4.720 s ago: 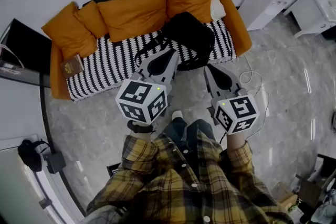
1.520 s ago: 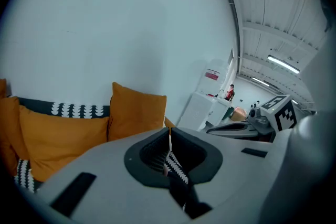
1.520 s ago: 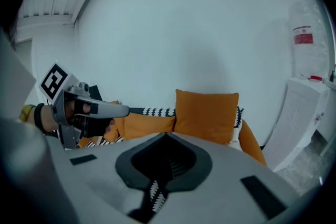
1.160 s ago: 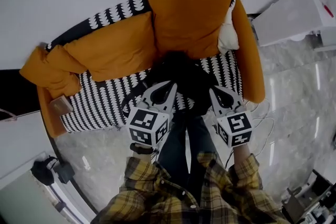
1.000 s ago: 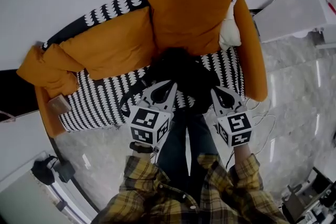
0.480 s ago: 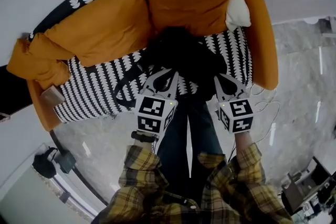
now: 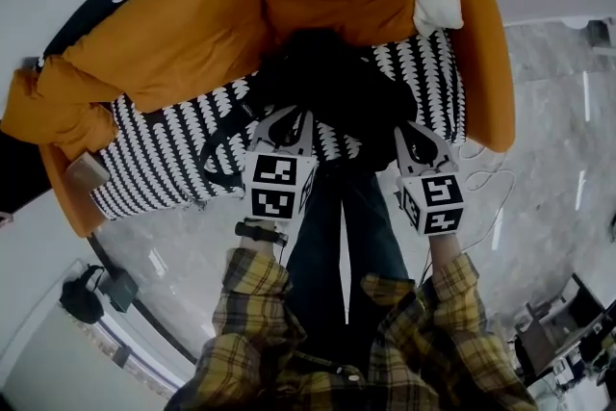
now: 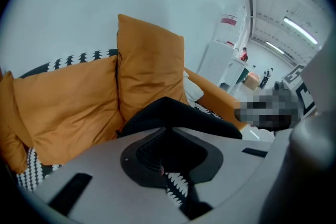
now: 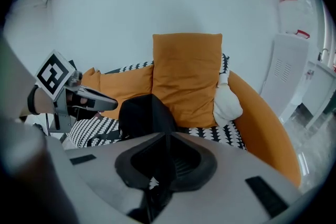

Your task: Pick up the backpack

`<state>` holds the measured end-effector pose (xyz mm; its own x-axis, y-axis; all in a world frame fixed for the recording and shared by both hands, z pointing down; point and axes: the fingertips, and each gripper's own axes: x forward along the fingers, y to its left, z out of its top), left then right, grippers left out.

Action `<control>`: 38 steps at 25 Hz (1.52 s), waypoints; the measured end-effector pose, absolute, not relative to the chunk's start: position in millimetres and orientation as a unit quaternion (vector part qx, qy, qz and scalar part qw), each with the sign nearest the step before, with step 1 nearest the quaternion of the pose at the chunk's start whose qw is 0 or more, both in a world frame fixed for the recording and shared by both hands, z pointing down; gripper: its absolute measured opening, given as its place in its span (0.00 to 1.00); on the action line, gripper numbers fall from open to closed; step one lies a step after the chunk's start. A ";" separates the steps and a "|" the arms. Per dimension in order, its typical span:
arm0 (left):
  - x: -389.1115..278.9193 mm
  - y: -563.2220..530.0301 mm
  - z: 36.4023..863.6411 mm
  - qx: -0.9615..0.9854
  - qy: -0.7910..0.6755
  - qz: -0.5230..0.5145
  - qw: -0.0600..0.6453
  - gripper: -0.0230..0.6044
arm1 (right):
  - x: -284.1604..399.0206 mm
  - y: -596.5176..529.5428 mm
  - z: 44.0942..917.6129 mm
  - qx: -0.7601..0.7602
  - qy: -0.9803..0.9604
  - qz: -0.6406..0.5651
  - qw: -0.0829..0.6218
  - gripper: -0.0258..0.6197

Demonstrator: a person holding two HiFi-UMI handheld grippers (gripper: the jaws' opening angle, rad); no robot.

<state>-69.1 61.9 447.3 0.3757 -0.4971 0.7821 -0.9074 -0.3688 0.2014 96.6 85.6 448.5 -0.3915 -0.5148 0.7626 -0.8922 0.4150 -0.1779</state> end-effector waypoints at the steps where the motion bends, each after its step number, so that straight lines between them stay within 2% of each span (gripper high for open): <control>1: -77.7 61.6 447.8 0.761 -0.467 0.321 0.317 0.10 | 91.8 87.8 448.7 0.453 -0.779 0.296 0.316 0.07; 2: -83.8 61.1 447.3 0.758 -0.472 0.324 0.312 0.15 | 88.2 90.1 448.3 0.454 -0.780 0.295 0.315 0.08; 4: -90.2 58.6 444.2 0.755 -0.480 0.329 0.304 0.30 | 85.4 93.6 446.0 0.452 -0.779 0.299 0.314 0.27; 6: -93.4 52.8 440.2 0.751 -0.488 0.339 0.287 0.39 | 88.4 94.3 444.5 0.456 -0.776 0.299 0.318 0.36; 8: -96.1 46.0 440.4 0.749 -0.491 0.360 0.262 0.45 | 93.1 94.6 449.7 0.457 -0.772 0.298 0.326 0.47; 11: -99.3 39.2 453.6 0.747 -0.475 0.410 0.219 0.51 | 100.8 96.3 467.9 0.459 -0.761 0.305 0.343 0.53; 15: -104.4 32.7 481.5 0.745 -0.440 0.464 0.189 0.55 | 108.7 97.5 490.4 0.470 -0.737 0.325 0.360 0.57; 23: -111.3 17.9 524.9 0.737 -0.402 0.515 0.172 0.59 | 119.8 99.0 532.9 0.487 -0.694 0.358 0.392 0.61; 32: -108.6 29.7 558.1 0.743 -0.366 0.529 0.184 0.60 | 120.3 111.5 567.2 0.506 -0.669 0.401 0.369 0.61; 38: -83.9 18.6 578.8 0.746 -0.358 0.519 0.212 0.60 | 136.0 100.7 585.4 0.507 -0.658 0.421 0.365 0.61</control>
<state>-83.9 18.6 578.8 0.2038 -0.3152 0.9269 -0.7549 -0.6534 -0.0562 136.0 100.7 585.4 -0.2196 -0.3589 0.9072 -0.9741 0.1314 -0.1838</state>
